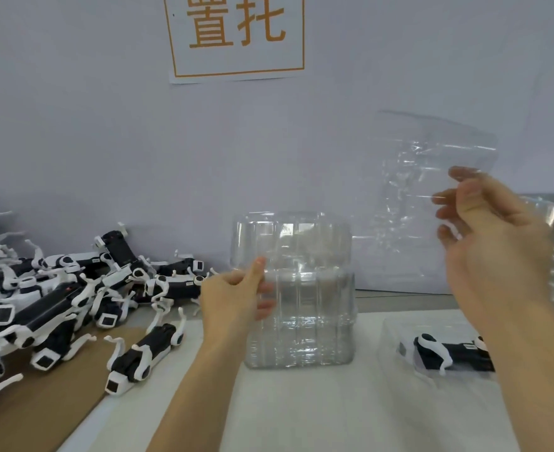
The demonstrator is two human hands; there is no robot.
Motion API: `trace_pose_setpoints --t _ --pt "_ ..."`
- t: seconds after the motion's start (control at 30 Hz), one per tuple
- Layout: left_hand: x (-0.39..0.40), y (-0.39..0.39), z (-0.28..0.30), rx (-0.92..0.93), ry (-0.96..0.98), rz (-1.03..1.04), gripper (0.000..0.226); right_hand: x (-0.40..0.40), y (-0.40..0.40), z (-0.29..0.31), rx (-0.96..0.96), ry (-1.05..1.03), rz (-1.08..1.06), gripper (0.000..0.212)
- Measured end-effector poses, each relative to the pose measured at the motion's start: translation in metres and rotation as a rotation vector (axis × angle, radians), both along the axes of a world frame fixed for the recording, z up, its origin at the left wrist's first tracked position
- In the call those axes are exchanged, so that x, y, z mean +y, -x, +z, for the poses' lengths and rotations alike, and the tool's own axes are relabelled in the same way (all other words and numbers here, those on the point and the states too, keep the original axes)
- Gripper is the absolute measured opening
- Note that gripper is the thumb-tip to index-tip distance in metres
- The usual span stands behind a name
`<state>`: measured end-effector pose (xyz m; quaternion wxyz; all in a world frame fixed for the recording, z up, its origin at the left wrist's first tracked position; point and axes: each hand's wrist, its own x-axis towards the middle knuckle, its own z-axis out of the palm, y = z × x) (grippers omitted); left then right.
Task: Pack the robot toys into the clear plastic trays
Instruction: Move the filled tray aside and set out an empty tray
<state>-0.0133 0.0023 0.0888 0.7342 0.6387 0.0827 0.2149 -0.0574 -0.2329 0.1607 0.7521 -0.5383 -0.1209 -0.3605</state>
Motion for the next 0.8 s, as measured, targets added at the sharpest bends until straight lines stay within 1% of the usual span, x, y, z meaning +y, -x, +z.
trace_pose_setpoints --t 0.07,0.1,0.13,0.17,0.2,0.23,0.27,0.3,0.33,0.37,0.43,0.53,0.6,0.67,0.73,0.77,0.8 --pt "0.006 0.002 -0.003 0.032 -0.298 0.193 0.05 0.0 0.0 0.002 -0.013 -0.027 -0.016 0.016" --pt "0.007 0.003 -0.005 0.041 -0.413 0.292 0.052 0.0 0.001 0.003 -0.025 -0.055 -0.024 0.018" --pt "0.008 0.003 -0.007 0.035 -0.492 0.386 0.048 -0.001 0.001 0.004 -0.04 -0.096 -0.034 0.02" --pt "0.009 0.001 -0.011 0.029 -0.518 0.447 0.045 -0.001 0.0 0.005 -0.055 -0.145 -0.043 0.022" --pt "0.012 -0.001 -0.015 0.045 -0.517 0.442 0.051 -0.002 -0.001 0.005 -0.07 -0.193 -0.046 0.024" --pt "0.015 -0.004 -0.019 0.049 -0.48 0.365 0.061 -0.002 -0.002 0.004 -0.082 -0.24 -0.033 0.026" --pt "0.016 -0.006 -0.024 0.041 -0.413 0.249 0.066 -0.001 -0.003 0.003 -0.09 -0.282 -0.001 0.027" --pt "0.016 -0.007 -0.029 0.028 -0.343 0.131 0.062 0.001 -0.004 0.003 -0.083 -0.316 0.044 0.027" --pt "0.014 -0.008 -0.034 0.014 -0.297 0.049 0.054 0.004 -0.005 0.002 -0.057 -0.337 0.097 0.026" --pt "0.012 -0.01 -0.039 0.001 -0.299 0.031 0.047 0.008 -0.007 0.002 -0.017 -0.346 0.151 0.026" --pt "0.008 -0.015 -0.047 -0.031 -0.309 0.075 0.041 0.016 -0.01 0.003 0.067 -0.322 0.235 0.024" --pt "-0.001 -0.019 -0.055 -0.031 -0.335 0.174 0.032 0.028 -0.013 0.007 0.147 -0.146 0.247 0.024" --pt "-0.005 -0.022 -0.06 0.016 -0.337 0.18 0.037 0.035 -0.011 0.01 0.161 0.034 0.22 0.024" --pt "-0.002 -0.023 -0.056 0.067 -0.27 0.043 0.038 0.04 -0.008 0.014 0.144 0.217 0.212 0.023" --pt "0.008 -0.022 -0.048 0.119 -0.232 -0.156 0.025 0.045 -0.002 0.019 0.117 0.385 0.23 0.018" --pt "0.015 -0.021 -0.045 0.136 -0.241 -0.193 0.015 0.047 0.002 0.021 0.096 0.466 0.239 0.016" --pt "0.023 -0.02 -0.041 0.138 -0.265 -0.161 0.007 0.049 0.006 0.023 0.073 0.547 0.245 0.018"
